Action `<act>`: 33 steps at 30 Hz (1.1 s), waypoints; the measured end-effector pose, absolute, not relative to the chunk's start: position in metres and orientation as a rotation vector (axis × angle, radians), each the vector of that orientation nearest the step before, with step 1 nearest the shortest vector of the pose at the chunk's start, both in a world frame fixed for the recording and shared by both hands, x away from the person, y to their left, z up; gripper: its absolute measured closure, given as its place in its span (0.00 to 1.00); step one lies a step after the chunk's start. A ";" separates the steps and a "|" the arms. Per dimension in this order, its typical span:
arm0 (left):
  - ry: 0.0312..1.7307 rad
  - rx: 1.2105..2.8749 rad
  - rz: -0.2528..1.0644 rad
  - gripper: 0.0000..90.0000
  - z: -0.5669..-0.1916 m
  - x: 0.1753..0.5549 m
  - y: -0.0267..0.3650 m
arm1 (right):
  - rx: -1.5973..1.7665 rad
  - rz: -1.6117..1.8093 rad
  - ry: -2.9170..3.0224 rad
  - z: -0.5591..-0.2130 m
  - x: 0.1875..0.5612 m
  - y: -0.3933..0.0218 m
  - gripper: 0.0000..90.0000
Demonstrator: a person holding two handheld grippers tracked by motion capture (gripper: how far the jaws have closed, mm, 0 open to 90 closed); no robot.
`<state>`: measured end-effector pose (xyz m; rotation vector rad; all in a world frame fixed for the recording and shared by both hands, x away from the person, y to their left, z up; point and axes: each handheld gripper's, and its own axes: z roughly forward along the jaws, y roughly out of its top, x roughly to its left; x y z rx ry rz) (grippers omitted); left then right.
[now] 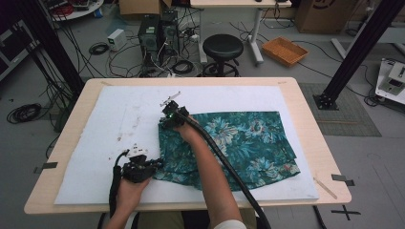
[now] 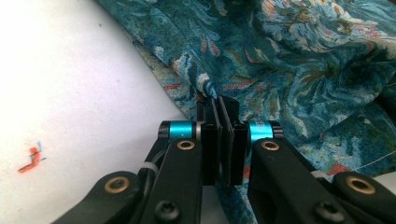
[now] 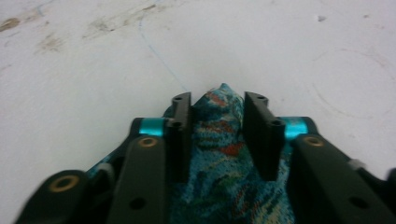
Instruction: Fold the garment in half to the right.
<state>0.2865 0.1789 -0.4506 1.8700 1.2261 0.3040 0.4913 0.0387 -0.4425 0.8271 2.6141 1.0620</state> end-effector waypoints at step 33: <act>1.000 1.755 0.232 0.97 -0.424 0.279 0.164 | 0.809 1.341 2.505 -0.407 0.474 -0.005 0.98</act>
